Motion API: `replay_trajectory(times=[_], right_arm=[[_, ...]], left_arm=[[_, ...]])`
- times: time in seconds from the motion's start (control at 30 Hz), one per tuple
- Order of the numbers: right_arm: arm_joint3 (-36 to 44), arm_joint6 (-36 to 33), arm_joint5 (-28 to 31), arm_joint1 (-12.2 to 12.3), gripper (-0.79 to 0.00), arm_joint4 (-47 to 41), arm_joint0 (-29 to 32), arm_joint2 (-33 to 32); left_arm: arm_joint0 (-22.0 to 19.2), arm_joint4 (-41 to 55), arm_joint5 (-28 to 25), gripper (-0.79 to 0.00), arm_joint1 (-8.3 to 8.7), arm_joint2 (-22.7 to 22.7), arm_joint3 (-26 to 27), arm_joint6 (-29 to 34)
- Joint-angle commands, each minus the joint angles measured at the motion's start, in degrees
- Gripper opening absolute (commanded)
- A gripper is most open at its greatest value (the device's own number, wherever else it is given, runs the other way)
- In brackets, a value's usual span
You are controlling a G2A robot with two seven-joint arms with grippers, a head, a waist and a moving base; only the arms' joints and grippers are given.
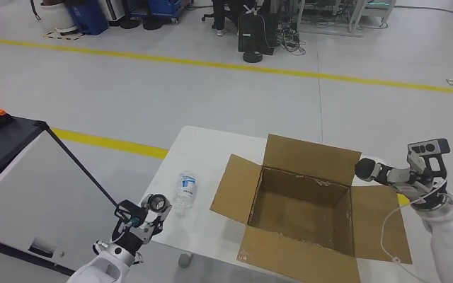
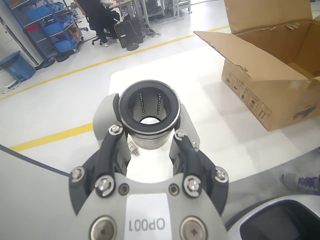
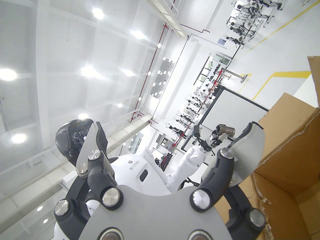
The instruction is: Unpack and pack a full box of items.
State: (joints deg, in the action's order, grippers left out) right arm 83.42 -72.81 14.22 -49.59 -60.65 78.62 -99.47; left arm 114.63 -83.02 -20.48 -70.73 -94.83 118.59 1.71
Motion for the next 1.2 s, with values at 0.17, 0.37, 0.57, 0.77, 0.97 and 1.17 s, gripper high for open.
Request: replay_trajectory(times=[0.17,0.37,0.57,0.77,0.97,1.17], right_arm=[[0.0,0.0,0.0,0.0,0.0,0.0,0.0,0.0],[0.0,0.0,0.0,0.0,0.0,0.0,0.0,0.0],[0.0,0.0,0.0,0.0,0.0,0.0,0.0,0.0],[0.0,0.0,0.0,0.0,0.0,0.0,0.0,0.0],[0.0,0.0,0.0,0.0,0.0,0.0,0.0,0.0],[0.0,0.0,0.0,0.0,0.0,0.0,0.0,0.0]], left_arm=[[0.12,0.53,-4.62,-0.785,0.4,1.33,4.84,7.31],[0.86,1.31,-5.27,-0.785,0.62,1.42,9.92,10.48],[1.47,0.85,-6.04,-0.785,0.77,1.4,11.43,12.32],[1.47,0.85,-6.04,-0.785,0.77,1.4,11.43,12.32],[1.47,0.85,-6.04,-0.785,0.77,1.4,11.43,12.32],[1.47,0.85,-6.04,-0.785,0.77,1.4,11.43,12.32]])
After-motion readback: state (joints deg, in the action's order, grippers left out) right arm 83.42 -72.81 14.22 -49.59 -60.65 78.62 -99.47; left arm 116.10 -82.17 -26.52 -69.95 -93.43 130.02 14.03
